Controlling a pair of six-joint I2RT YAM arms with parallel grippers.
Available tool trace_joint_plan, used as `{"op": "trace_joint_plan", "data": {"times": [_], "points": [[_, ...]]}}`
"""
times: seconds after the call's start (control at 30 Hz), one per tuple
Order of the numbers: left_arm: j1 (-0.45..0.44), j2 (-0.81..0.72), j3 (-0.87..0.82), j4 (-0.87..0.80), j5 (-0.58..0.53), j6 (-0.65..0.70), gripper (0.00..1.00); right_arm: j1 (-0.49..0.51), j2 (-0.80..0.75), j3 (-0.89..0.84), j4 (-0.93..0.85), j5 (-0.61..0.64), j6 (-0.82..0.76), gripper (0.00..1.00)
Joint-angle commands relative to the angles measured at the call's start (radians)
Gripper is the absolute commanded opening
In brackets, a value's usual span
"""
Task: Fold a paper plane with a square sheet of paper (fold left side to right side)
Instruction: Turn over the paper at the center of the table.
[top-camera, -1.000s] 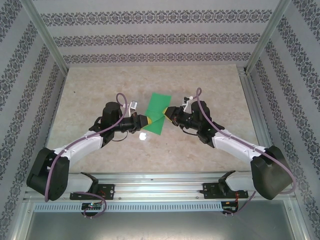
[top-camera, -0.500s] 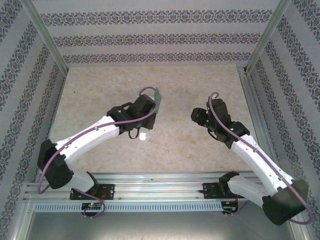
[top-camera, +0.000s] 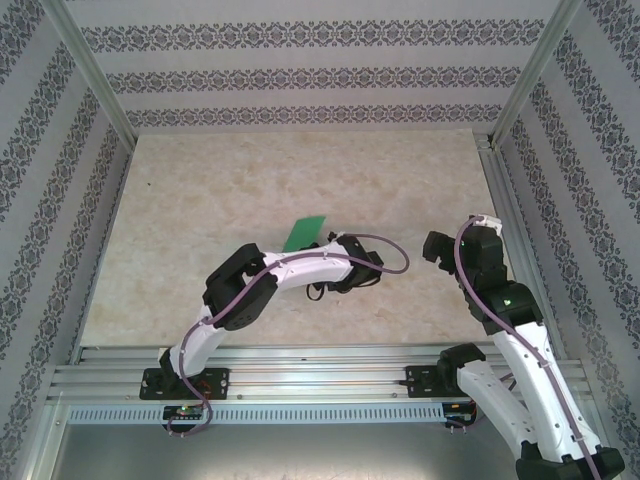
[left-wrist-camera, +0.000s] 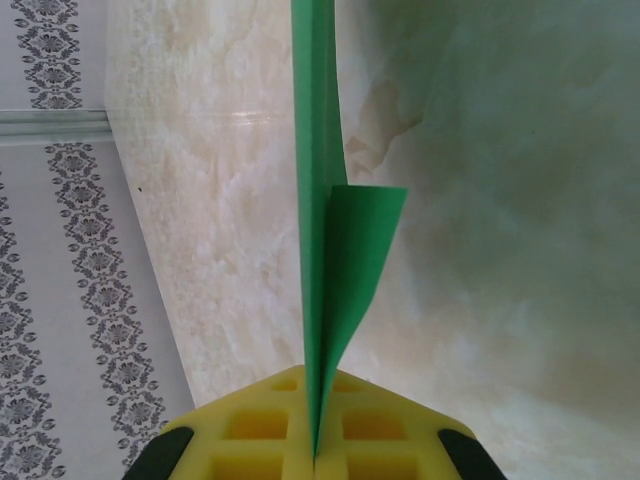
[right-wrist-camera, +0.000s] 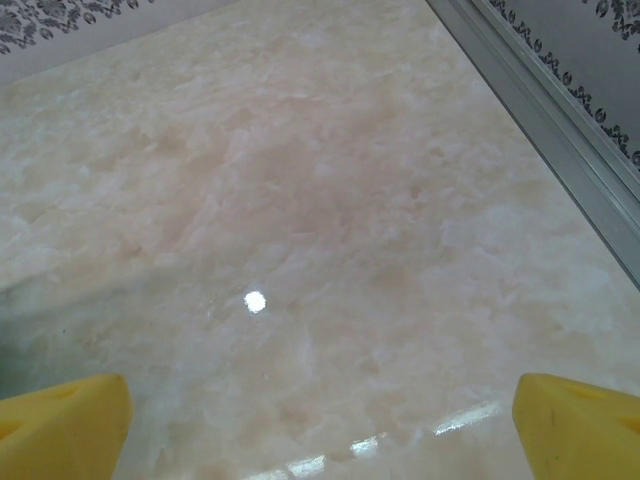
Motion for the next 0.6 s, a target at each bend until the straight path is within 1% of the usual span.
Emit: {"op": "trace_joint_plan", "data": {"times": [0.0, 0.03, 0.1, 0.13, 0.17, 0.27, 0.33, 0.4, 0.47, 0.57], "points": [[-0.018, 0.058, 0.035, -0.031, 0.004, 0.011, 0.02, -0.016, -0.024, -0.008, -0.024, -0.021, -0.026, 0.98], [-0.018, 0.070, 0.041, -0.011, 0.040, 0.026, 0.05, -0.022, -0.028, -0.003, -0.028, -0.024, -0.030, 0.98], [-0.024, 0.068, 0.048, 0.033, 0.103, 0.056, 0.20, -0.031, -0.025, 0.010, -0.038, -0.029, -0.043, 0.98], [-0.028, 0.054, 0.047, 0.063, 0.142, 0.076, 0.30, -0.037, -0.019, 0.021, -0.048, -0.036, -0.054, 0.98], [-0.028, 0.029, 0.046, 0.093, 0.179, 0.089, 0.41, -0.045, -0.010, 0.035, -0.062, -0.040, -0.065, 0.98], [-0.025, -0.063, 0.034, 0.175, 0.289, 0.134, 0.59, -0.063, 0.014, 0.067, -0.095, -0.053, -0.072, 0.98], [-0.022, -0.137, 0.015, 0.227, 0.370, 0.156, 0.67, -0.071, 0.023, 0.080, -0.103, -0.085, -0.066, 0.98], [-0.008, -0.229, -0.028, 0.281, 0.442, 0.165, 0.72, -0.072, 0.021, 0.077, -0.087, -0.136, -0.058, 0.98], [0.025, -0.339, -0.101, 0.335, 0.505, 0.160, 0.77, -0.073, 0.020, 0.066, -0.060, -0.200, -0.035, 0.97], [0.107, -0.515, -0.254, 0.436, 0.608, 0.146, 0.83, -0.071, 0.032, 0.031, 0.007, -0.351, -0.014, 0.89]]}}
